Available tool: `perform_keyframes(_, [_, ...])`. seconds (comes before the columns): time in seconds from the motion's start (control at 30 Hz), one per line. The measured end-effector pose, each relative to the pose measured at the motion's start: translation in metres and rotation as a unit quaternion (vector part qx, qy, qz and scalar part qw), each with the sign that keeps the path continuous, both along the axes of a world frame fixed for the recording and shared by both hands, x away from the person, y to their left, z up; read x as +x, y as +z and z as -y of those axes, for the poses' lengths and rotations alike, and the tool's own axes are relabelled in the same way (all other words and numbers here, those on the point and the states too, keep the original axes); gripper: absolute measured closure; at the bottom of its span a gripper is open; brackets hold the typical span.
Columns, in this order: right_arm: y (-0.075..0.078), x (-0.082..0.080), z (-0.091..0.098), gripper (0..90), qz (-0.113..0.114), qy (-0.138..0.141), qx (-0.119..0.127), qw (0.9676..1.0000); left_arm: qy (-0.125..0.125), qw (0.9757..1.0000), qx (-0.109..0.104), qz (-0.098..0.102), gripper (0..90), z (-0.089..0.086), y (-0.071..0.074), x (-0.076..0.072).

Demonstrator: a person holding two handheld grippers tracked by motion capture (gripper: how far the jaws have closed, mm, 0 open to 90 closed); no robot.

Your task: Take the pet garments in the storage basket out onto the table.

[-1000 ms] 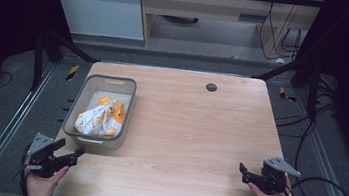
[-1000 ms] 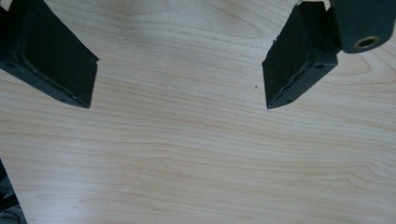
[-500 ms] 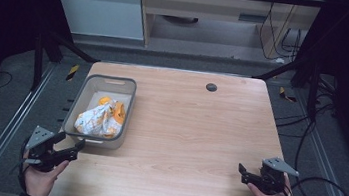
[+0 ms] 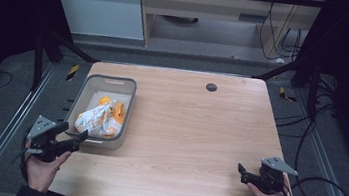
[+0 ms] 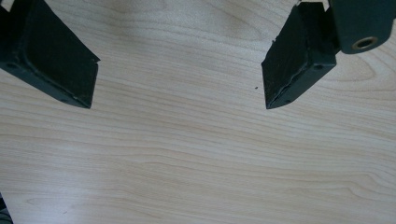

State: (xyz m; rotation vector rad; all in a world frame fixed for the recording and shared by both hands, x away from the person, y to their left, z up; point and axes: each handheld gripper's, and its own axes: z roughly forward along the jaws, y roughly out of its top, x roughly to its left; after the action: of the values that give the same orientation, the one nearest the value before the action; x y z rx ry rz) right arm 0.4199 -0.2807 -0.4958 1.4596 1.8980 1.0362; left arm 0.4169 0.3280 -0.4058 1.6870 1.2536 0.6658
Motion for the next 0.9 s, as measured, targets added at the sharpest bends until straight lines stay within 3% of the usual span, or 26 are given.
perform_keyframes(0.53, [-0.001,0.000,-0.001,11.0,-0.001,0.004,-0.007,1.0000,-0.011,0.9999,0.009,-0.004,19.6,-0.002,0.018,0.021])
perform_keyframes(0.9, [-0.002,0.001,-0.001,11.3,-0.004,0.007,-0.007,0.9999,-0.023,0.9974,0.051,-0.044,20.1,0.006,0.026,0.050])
